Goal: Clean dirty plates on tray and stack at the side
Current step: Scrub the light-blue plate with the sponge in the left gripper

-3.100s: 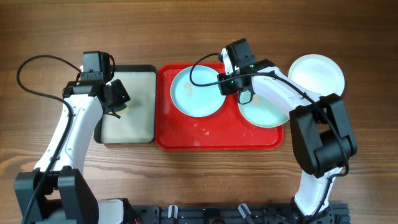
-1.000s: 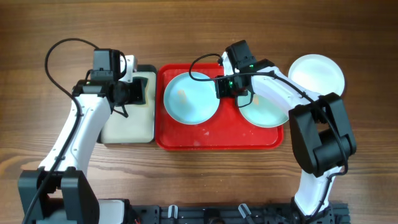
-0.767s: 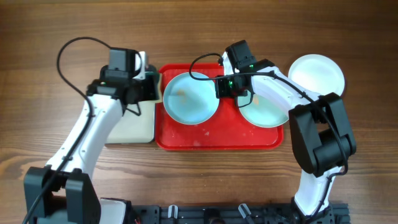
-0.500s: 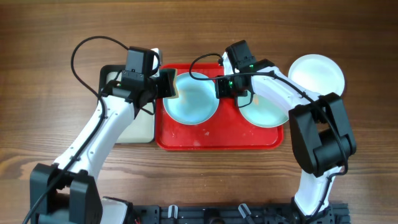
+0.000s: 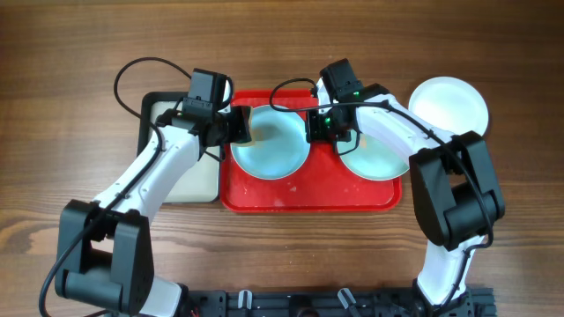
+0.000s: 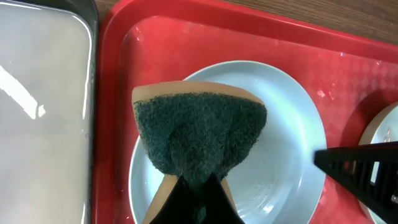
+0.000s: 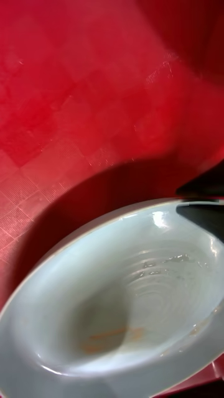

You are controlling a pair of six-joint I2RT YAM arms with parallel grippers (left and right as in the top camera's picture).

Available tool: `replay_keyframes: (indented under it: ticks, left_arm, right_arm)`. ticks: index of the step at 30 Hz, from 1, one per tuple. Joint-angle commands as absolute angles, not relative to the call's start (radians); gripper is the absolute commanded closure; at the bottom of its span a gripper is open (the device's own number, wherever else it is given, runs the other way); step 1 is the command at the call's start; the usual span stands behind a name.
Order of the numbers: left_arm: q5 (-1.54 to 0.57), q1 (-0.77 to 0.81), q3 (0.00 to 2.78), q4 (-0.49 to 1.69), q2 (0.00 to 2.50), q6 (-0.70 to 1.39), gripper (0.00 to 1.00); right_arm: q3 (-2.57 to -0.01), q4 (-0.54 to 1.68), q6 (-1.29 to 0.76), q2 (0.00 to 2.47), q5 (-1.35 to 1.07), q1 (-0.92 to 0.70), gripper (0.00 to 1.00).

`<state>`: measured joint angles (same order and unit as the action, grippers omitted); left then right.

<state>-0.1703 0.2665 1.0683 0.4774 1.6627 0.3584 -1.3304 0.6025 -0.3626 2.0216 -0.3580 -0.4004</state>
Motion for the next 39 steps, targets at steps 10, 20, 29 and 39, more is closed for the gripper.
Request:
replay_keyframes:
  ticks: [10, 20, 29, 39]
  left_arm:
    - [-0.182, 0.284, 1.064, 0.471, 1.669, 0.371, 0.96]
    - [-0.182, 0.284, 1.064, 0.475, 1.669, 0.371, 0.96]
    - [-0.181, 0.284, 1.064, 0.489, 1.669, 0.371, 0.96]
    - [-0.163, 0.284, 1.064, 0.488, 1.669, 0.344, 0.96]
  right_arm:
    - [-1.333, 0.561, -0.341, 2.006, -0.259, -0.403, 0.64]
    - [-1.333, 0.574, -0.340, 2.006, -0.254, -0.435, 0.72]
    - [-1.333, 0.574, -0.340, 2.006, -0.255, -0.435, 0.71]
    - [-1.333, 0.584, -0.340, 2.006, -0.255, -0.435, 0.68]
